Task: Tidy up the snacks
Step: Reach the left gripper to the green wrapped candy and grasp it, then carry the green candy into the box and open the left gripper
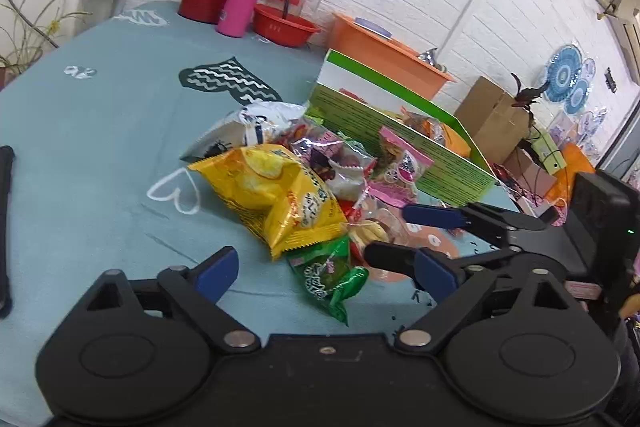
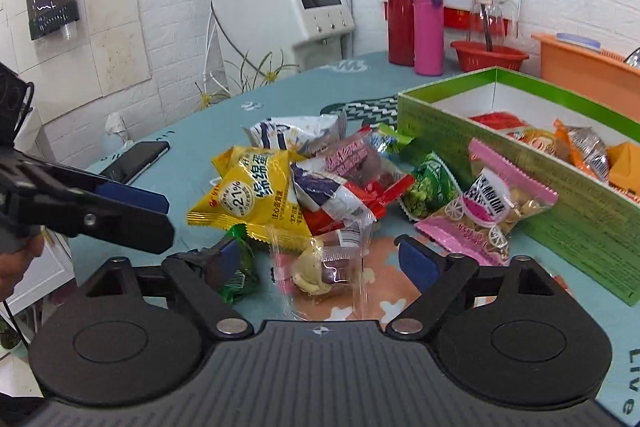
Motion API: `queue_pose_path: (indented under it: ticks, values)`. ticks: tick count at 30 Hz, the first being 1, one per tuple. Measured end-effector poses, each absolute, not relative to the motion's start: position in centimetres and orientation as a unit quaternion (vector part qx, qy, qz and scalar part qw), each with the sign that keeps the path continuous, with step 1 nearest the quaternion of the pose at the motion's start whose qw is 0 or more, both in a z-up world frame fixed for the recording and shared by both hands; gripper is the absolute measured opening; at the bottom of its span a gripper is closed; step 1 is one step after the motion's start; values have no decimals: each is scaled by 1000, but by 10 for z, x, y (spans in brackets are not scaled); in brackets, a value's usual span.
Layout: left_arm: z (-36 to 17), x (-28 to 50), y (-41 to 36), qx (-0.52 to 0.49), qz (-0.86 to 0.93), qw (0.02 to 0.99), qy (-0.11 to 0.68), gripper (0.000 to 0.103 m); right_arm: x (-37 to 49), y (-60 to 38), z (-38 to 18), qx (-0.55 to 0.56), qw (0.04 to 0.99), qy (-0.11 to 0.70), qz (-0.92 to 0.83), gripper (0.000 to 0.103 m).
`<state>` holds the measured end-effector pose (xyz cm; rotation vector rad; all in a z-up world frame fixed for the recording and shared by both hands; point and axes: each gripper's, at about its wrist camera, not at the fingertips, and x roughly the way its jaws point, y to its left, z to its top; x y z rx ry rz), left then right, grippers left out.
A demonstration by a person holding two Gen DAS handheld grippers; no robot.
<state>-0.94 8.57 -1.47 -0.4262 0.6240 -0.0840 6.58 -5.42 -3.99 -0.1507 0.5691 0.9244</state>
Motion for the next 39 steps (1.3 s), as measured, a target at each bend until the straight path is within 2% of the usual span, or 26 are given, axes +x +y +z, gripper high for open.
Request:
queue_pose_path:
  ticks: [2,3,4,6,7,12,14,16,18,19,20,21,22,26,30,31,32,33,35,36,39]
  values:
    - [-19,-7,81,-202,-48,927,311,103,71,-54,-46,-66,850,284,438,103]
    - [-20,-4,79,-198,-49,927,315,103,73,-55,-49,-63,845,293,443,87]
    - [-24,-1,76,-194,-48,925,322,103,73,-57,-49,-54,846,294,442,87]
    - [-29,6,70,-184,-48,924,331,103,71,-66,-46,-51,848,295,437,68]
    - [-31,9,67,-179,-46,925,333,103,70,-72,-45,-49,850,296,433,66]
    - [-38,25,52,-162,-68,922,346,101,55,-111,-45,-43,863,298,405,67]
    - [-40,31,47,-159,-82,920,348,71,48,-126,-45,-39,869,298,394,69]
    - [-41,37,44,-161,-96,918,349,68,42,-137,-46,-35,873,298,384,74]
    - [-41,41,40,-157,-101,918,349,70,40,-142,-48,-31,874,302,379,75]
    - [-40,44,36,-153,-102,918,350,75,40,-143,-49,-27,874,303,378,77]
    - [-40,44,34,-151,-104,919,350,89,41,-143,-50,-25,874,303,378,84]
    - [-40,43,32,-149,-107,918,351,95,43,-143,-50,-23,874,303,379,96]
    - [-39,41,31,-146,-108,919,351,99,44,-142,-51,-22,875,302,378,100]
    - [-41,36,31,-135,-106,922,348,98,50,-136,-54,-16,872,305,383,101]
    - [-42,37,30,-133,-107,923,346,95,53,-133,-57,-15,870,309,384,101]
    - [-42,37,28,-124,-107,925,344,91,52,-133,-58,-15,870,309,384,101]
    - [-42,37,25,-113,-106,926,343,74,52,-133,-59,-17,870,310,384,101]
    - [-42,39,23,-107,-110,926,345,62,51,-133,-60,-19,869,310,385,96]
    - [-42,42,21,-119,-117,922,349,63,49,-133,-61,-27,872,302,384,85]
    - [-40,43,19,-122,-125,921,348,62,49,-133,-60,-23,871,302,386,69]
    - [-28,46,14,-123,-149,923,332,61,50,-136,-52,-18,873,295,389,66]
